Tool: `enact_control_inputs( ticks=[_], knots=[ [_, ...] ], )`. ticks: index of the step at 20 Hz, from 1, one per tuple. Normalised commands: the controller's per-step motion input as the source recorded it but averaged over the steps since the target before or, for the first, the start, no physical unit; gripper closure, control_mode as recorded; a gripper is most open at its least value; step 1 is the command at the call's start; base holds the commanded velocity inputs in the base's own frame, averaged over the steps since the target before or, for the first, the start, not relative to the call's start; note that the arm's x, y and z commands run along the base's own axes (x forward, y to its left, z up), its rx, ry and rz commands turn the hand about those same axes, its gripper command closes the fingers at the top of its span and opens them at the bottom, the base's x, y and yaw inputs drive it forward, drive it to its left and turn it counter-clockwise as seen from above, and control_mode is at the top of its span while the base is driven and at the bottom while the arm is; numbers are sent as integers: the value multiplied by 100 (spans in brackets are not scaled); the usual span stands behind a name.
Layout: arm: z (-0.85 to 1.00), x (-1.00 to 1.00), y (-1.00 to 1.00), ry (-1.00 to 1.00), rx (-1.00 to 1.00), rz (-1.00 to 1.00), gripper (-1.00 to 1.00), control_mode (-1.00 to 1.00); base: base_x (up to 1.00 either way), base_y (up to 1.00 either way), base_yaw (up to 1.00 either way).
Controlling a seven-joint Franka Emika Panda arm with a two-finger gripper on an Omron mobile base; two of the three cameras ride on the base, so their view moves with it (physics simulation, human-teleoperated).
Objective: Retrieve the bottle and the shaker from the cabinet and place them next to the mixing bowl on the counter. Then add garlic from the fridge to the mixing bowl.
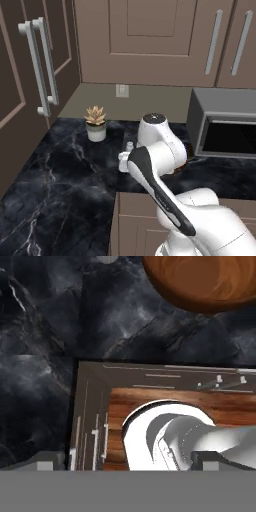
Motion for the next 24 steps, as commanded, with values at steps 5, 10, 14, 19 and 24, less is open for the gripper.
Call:
enact_control_inputs(
  ticks=[5, 10, 14, 19, 24],
  knots=[
    [78, -98, -85, -21, -11, 30, -100, -100, 0, 0, 0],
    [80, -67, -99, -5, 8, 3, -100, -100, 0, 0, 0],
    [94, -41, -78, 3, 41, -6, -100, -100, 0, 0, 0],
    [-15, -7, -7, 2, -2, 0, -100, -100, 0, 0, 0],
    [-25, 0, 1, -1, -20, 0, -100, -100, 0, 0, 0]
  ],
)
